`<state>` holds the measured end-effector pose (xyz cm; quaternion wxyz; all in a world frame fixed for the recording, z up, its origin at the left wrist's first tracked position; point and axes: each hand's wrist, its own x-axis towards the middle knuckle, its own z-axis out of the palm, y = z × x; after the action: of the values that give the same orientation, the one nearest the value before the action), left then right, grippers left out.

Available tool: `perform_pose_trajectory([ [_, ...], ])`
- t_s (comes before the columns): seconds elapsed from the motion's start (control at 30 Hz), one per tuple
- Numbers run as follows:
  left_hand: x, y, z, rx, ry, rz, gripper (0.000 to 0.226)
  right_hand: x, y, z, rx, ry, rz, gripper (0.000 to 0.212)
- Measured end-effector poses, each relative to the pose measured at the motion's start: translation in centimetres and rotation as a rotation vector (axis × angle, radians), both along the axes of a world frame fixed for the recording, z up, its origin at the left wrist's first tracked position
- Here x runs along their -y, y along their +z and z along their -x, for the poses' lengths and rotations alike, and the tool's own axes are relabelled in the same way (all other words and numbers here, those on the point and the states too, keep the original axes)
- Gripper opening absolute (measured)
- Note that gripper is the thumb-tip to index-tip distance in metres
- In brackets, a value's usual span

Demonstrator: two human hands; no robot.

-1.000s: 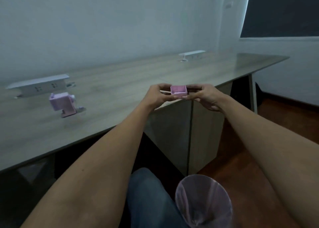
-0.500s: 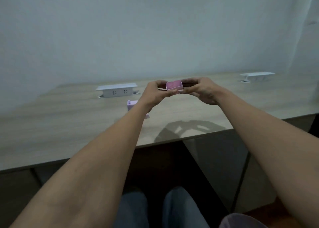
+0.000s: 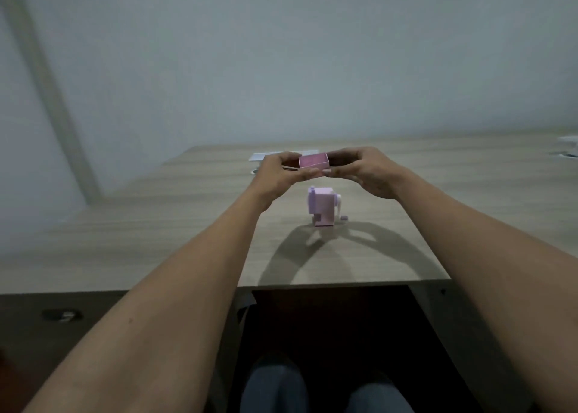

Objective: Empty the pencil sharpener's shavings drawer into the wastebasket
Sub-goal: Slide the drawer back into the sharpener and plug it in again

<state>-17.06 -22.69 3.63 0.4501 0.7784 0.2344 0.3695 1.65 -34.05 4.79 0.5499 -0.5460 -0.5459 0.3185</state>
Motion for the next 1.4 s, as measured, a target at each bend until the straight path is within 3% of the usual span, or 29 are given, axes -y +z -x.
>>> perform_pose_trajectory([
  [0.27,-3.7,-3.5,2.2,-0.009,0.112,0.043,0.049,-1.9,-3.2,-2.1,0.087,-0.205,0.028,0.057],
  [0.63,-3.3,-6.6,3.0,-0.196,0.052,0.169,0.038,-2.6,-6.7,-3.4,0.059,-0.159,0.089,0.055],
  [0.83,-1.9,-6.8,2.5,-0.213,0.015,0.229,0.014,-2.5,-7.0,-3.4,0.071,-0.144,0.09,0.052],
  [1.03,-1.5,-7.1,1.8,-0.212,0.027,0.248,0.012,-2.6,-7.3,-3.6,0.057,-0.149,0.082,0.051],
  [1.2,-2.1,-7.6,1.4,-0.223,0.057,0.228,0.033,-2.5,-7.3,-3.6,0.059,-0.142,0.076,0.05],
  [1.4,-2.3,-7.7,1.3,-0.21,0.038,0.223,0.035,-2.7,-7.4,-3.8,0.042,-0.131,0.074,0.049],
])
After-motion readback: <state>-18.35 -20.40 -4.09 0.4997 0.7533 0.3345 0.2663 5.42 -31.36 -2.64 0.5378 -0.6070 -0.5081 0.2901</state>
